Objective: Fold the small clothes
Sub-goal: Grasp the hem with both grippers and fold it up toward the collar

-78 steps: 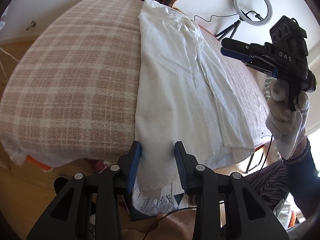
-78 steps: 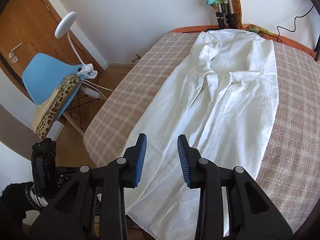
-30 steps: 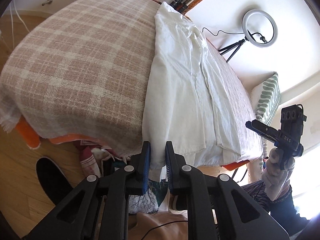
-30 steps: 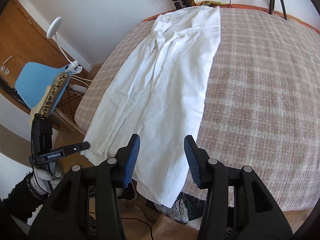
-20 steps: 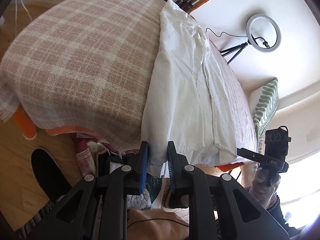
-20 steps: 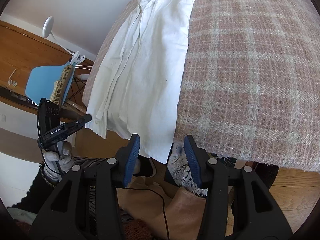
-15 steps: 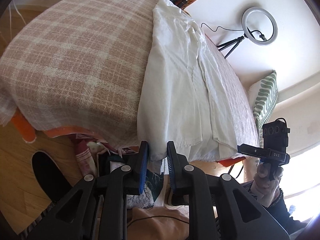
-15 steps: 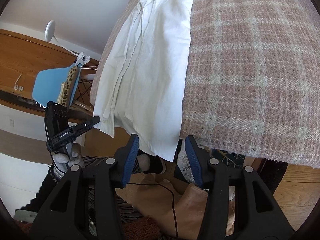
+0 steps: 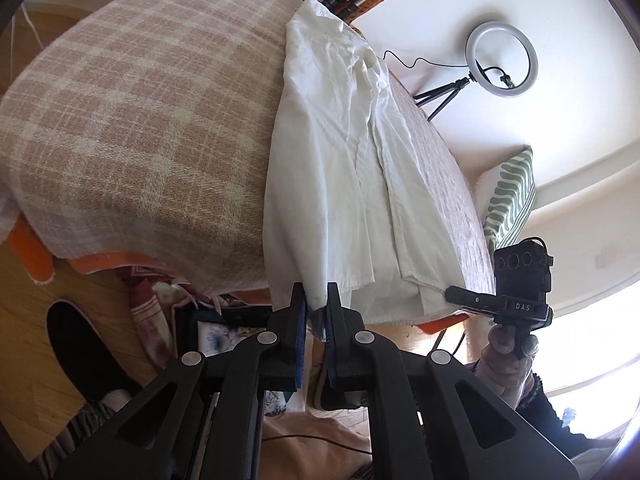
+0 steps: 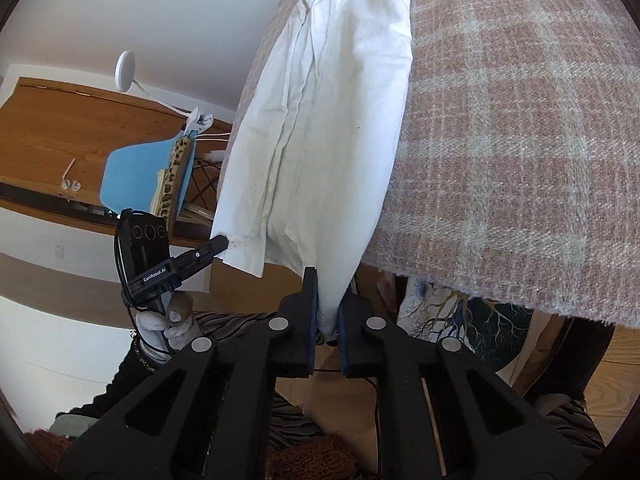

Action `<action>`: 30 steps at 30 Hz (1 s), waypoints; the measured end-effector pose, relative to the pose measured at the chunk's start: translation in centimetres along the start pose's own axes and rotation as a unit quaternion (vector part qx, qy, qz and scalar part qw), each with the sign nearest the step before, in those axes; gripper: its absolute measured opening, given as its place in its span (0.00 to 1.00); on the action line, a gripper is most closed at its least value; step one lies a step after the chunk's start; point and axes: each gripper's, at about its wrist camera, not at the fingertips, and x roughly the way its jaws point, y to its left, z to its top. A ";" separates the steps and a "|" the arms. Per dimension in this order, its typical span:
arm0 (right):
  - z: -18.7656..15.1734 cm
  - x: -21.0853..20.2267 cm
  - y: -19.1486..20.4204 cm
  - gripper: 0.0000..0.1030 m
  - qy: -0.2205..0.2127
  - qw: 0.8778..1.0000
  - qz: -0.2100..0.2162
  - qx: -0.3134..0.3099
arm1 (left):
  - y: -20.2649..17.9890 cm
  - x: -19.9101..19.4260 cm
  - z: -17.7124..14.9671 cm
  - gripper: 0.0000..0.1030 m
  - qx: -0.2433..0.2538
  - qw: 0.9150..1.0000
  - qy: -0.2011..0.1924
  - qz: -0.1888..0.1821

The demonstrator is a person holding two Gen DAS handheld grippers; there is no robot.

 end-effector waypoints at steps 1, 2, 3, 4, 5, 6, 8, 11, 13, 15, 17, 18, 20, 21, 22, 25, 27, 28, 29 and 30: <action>0.1 -0.1 -0.2 0.09 -0.001 1.000 0.006 0.005 | 0.1 0.0 0.1 0.06 -0.012 1.000 0.002 -0.011; 0.1 0.0 -0.4 0.09 -0.001 1.000 0.016 0.013 | 0.2 0.0 0.4 0.06 -0.024 0.999 0.004 -0.023; 0.2 -0.1 -0.5 0.09 -0.002 0.999 0.027 0.020 | 0.1 0.0 0.7 0.06 -0.031 0.999 0.002 -0.030; 0.3 -0.6 -0.7 0.09 -0.005 0.999 0.037 0.025 | -0.1 -0.1 1.0 0.06 -0.035 0.999 0.000 -0.037; 0.5 -0.9 -0.6 0.09 -0.010 0.999 0.045 0.027 | -0.5 -0.1 1.4 0.06 -0.036 0.998 -0.002 -0.044; 0.7 -1.3 -0.5 0.09 -0.015 0.998 0.052 0.026 | -0.9 -0.2 1.9 0.06 -0.034 0.998 -0.004 -0.048; 1.4 -2.2 0.1 0.09 -0.028 0.998 0.058 0.020 | -1.9 -0.3 2.9 0.06 -0.022 0.998 -0.011 -0.050; 2.7 -3.2 0.9 0.09 -0.050 0.997 0.060 0.013 | -3.4 -0.3 4.6 0.06 -0.010 0.998 -0.025 -0.051; 4.0 -3.8 1.0 0.09 -0.069 0.996 0.060 0.016 | -3.8 -0.2 6.0 0.06 -0.008 0.998 -0.037 -0.052; 5.5 -4.4 0.9 0.09 -0.089 0.994 0.058 0.022 | -4.0 0.0 7.6 0.05 -0.011 0.998 -0.050 -0.047; 7.0 -4.7 0.8 0.09 -0.103 0.993 0.056 0.024 | -4.2 0.5 9.5 0.05 -0.011 0.997 -0.060 -0.042; 7.7 -4.7 0.8 0.09 -0.108 0.992 0.053 0.026 | -4.4 0.8 10.6 0.05 -0.009 0.997 -0.065 -0.035; 9.4 -4.7 0.6 0.09 -0.116 0.992 0.045 0.029 | -4.3 1.7 12.4 0.05 -0.011 0.997 -0.069 -0.020; 10.1 -4.7 0.4 0.09 -0.121 0.991 0.042 0.031 | -4.3 2.2 13.3 0.05 -0.012 0.997 -0.070 -0.013; 10.9 -4.7 0.0 0.09 -0.126 0.991 0.037 0.034 | -4.2 2.7 14.1 0.05 -0.010 0.997 -0.071 -0.005; 13.2 -4.2 -1.3 0.09 -0.137 0.989 0.021 0.053 | -3.7 4.1 16.2 0.05 -0.006 0.997 -0.073 0.018; 14.4 -3.8 -2.3 0.09 -0.138 0.988 0.000 0.062 | -3.1 4.9 17.2 0.05 -0.007 0.996 -0.078 0.035; 15.0 -3.5 -2.6 0.09 -0.138 0.988 -0.008 0.065 | -2.7 5.4 17.5 0.05 -0.009 0.996 -0.079 0.041; 15.5 -3.2 -2.9 0.09 -0.137 0.988 -0.013 0.070 | -2.3 5.9 17.8 0.05 -0.011 0.996 -0.078 0.047; 15.9 -3.0 -3.2 0.09 -0.135 0.988 -0.017 0.074 | -2.2 6.4 18.3 0.05 -0.011 0.996 -0.077 0.054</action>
